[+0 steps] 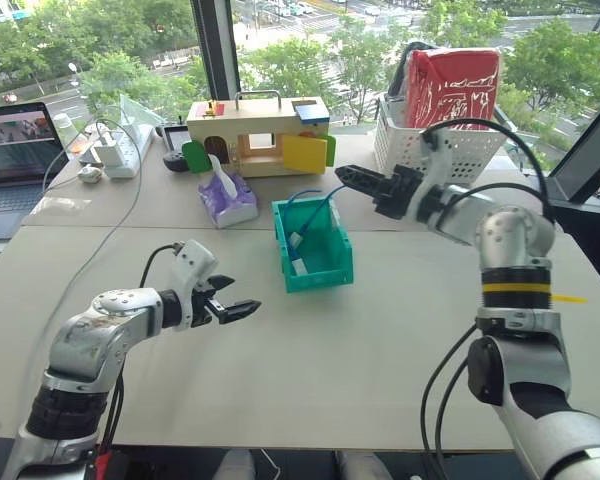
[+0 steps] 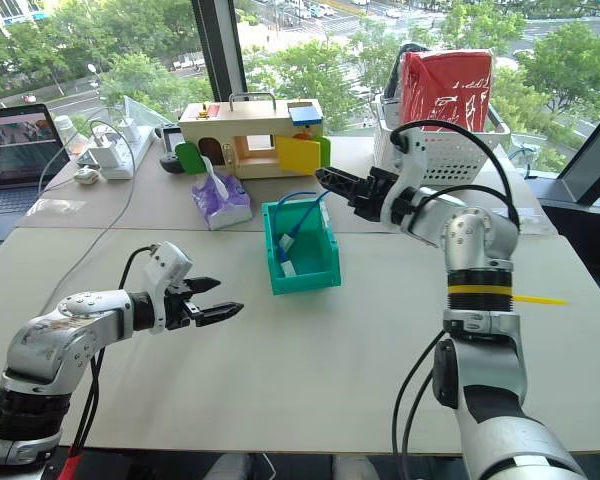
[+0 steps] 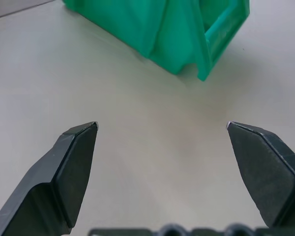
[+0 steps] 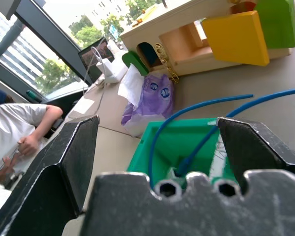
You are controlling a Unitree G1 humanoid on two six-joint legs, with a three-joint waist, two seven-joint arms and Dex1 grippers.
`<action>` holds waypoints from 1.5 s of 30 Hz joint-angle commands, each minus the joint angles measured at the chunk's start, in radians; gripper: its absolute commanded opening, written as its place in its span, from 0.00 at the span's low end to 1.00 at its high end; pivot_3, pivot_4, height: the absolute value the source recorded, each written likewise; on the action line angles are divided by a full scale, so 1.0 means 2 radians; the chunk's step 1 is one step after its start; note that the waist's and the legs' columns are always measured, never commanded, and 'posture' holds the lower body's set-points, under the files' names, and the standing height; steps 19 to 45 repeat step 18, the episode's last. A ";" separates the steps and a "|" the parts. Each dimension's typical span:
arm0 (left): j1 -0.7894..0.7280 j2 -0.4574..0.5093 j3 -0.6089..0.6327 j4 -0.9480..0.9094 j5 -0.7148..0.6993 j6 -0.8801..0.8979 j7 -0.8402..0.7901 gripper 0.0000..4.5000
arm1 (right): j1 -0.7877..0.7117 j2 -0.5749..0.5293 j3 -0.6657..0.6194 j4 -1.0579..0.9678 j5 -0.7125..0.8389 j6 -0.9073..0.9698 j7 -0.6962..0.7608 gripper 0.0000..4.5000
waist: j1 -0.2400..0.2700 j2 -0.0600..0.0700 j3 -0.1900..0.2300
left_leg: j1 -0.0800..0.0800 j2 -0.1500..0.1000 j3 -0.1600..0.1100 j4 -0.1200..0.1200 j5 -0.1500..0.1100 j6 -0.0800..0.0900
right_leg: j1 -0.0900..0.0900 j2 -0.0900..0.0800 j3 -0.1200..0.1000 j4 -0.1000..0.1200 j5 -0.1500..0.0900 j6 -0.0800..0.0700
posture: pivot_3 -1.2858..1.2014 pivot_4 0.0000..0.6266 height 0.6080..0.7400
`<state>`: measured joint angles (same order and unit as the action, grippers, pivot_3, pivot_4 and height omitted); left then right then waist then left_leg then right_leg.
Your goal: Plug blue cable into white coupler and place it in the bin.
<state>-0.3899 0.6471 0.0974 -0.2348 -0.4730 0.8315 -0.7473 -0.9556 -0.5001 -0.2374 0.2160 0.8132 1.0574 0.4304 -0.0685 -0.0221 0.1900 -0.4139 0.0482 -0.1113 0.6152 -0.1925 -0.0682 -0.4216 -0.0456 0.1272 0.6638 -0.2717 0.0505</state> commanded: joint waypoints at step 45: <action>0.038 0.017 0.091 0.118 0.027 -0.196 -0.002 1.00 | 0.381 -0.078 0.014 -0.172 -0.220 -0.361 0.130 0.99 | -0.004 0.000 0.000 | 0.002 0.000 0.001 0.005 0.002 -0.002 | 0.004 0.000 0.001 0.000 0.000 0.006 | 0.52 0.24 1.00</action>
